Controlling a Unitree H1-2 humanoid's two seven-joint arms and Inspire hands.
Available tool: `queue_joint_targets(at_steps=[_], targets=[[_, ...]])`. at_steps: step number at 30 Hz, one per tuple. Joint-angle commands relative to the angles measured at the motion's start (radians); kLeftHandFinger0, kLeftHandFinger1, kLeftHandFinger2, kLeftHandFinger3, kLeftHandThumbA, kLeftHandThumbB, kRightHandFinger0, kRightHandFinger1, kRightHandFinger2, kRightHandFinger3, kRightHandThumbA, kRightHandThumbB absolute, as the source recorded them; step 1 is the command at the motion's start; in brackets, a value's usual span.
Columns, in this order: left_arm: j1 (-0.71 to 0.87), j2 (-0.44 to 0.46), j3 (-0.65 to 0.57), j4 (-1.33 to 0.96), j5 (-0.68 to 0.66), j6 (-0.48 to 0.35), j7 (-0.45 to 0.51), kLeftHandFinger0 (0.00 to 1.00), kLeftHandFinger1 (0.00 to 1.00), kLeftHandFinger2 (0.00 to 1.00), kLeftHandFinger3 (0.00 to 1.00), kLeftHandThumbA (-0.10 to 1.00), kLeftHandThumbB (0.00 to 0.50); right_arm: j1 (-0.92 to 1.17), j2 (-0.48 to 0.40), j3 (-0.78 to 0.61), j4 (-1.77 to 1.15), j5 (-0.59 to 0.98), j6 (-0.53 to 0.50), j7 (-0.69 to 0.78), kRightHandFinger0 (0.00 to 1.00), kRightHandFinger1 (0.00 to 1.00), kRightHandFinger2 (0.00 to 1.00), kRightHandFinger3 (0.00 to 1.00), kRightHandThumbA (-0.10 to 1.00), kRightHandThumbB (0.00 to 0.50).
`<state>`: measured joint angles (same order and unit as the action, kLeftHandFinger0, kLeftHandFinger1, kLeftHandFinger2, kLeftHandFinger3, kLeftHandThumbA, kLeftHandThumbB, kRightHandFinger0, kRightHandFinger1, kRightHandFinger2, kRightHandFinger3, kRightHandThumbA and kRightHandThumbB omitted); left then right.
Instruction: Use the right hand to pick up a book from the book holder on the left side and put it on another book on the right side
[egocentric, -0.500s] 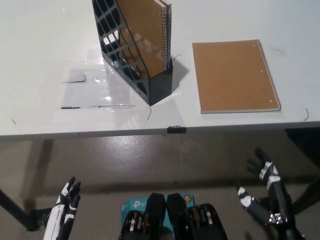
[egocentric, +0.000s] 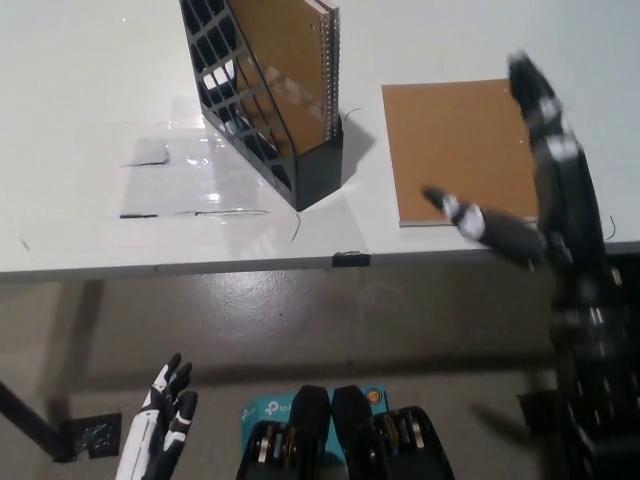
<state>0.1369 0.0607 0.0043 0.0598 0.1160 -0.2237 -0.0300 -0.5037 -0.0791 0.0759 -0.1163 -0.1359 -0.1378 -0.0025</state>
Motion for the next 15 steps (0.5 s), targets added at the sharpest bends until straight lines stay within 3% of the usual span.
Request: queue_joint_targets(at_steps=[1,2,6,9,15], targets=[[0.009,0.015,-0.012,0.001,0.02,-0.017,0.004,1.0,1.0,1.0,1.0,0.93,0.191,-0.308,0.014,0.002,0.22,0.007,0.196,0.045,1.0,1.0,1.0,1.0,0.91,0.292],[0.013,0.017,-0.012,0.003,0.019,-0.012,0.003,1.0,1.0,1.0,1.0,0.94,0.202,-0.358,0.022,0.0,0.289,0.012,0.193,0.041,1.0,1.0,1.0,1.0,0.91,0.302],[0.013,0.026,-0.017,0.019,0.031,-0.037,0.006,1.0,1.0,1.0,1.0,0.95,0.177,-0.48,0.043,-0.013,0.478,0.053,0.21,0.049,1.0,1.0,1.0,1.0,0.95,0.255],[0.018,0.033,-0.022,0.017,0.034,-0.034,0.0,1.0,1.0,1.0,1.0,0.95,0.177,-0.569,0.055,-0.018,0.627,0.062,0.24,0.055,1.0,1.0,1.0,1.0,0.98,0.301],[0.026,0.032,-0.034,0.013,0.04,-0.041,-0.001,1.0,1.0,1.0,1.0,0.91,0.174,-0.726,0.083,-0.07,0.951,0.122,0.174,0.045,1.0,1.0,1.0,1.0,0.96,0.292]])
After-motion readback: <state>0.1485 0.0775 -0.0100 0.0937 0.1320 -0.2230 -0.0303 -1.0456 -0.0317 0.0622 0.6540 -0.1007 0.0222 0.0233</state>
